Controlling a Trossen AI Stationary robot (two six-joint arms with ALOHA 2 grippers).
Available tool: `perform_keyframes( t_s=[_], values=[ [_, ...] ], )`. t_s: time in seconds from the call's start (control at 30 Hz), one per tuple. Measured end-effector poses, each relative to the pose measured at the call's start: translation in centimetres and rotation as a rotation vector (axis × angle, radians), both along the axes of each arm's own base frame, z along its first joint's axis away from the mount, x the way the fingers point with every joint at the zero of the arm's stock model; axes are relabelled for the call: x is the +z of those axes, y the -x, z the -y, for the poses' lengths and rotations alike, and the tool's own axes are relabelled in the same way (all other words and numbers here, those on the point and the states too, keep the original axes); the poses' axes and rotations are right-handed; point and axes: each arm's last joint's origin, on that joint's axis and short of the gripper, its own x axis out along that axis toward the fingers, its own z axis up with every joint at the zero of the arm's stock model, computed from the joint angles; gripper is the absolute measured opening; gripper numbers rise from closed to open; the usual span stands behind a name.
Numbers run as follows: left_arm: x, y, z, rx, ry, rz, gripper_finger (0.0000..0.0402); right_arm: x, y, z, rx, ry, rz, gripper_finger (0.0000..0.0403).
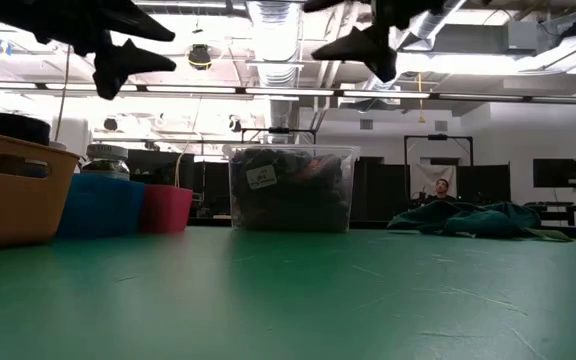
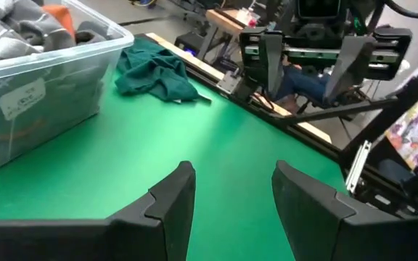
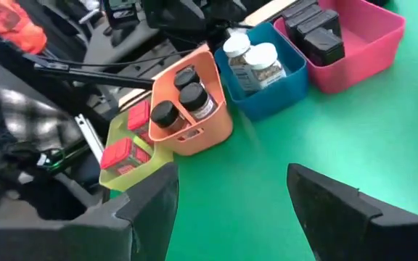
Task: Sort spices by type
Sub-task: Return to Home Position
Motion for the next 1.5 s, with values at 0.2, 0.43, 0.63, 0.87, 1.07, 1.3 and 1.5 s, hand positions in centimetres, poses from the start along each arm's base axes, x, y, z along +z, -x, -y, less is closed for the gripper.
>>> perform_keyframes(
  t_s=[0.2,0.43,0.63,0.87,1.07,1.3,1.5],
  values=[
    [0.1,0.1,-0.3,0.013,0.036,0.014,0.0173,1.2,2.2,3.0,-0.008,0.035,0.049,0.0281],
    [0.5,0.7,-0.4,0.030,0.044,0.036,0.0173,1.3,7.1,5.1,-0.090,0.025,0.108,0.0281],
    [-0.3,1.9,-0.6,0.010,0.078,0.064,0.0173,0.7,10.2,5.1,-0.116,-0.024,0.150,0.0281],
    [-2.0,3.4,-0.7,-0.029,0.156,0.099,0.0173,0.9,12.1,5.2,-0.133,-0.047,0.168,0.0281],
    [-1.9,4.7,-0.9,-0.075,0.157,0.166,0.0171,2.3,14.5,5.4,-0.154,-0.060,0.243,0.0281],
    [-1.9,5.9,-1.1,-0.086,0.070,0.167,0.0141,3.7,16.6,5.4,-0.183,-0.063,0.343,0.0281],
    [-2.0,6.9,-1.3,-0.088,0.030,0.164,0.0104,4.3,17.7,5.5,-0.220,-0.054,0.393,0.0281]
  ],
)
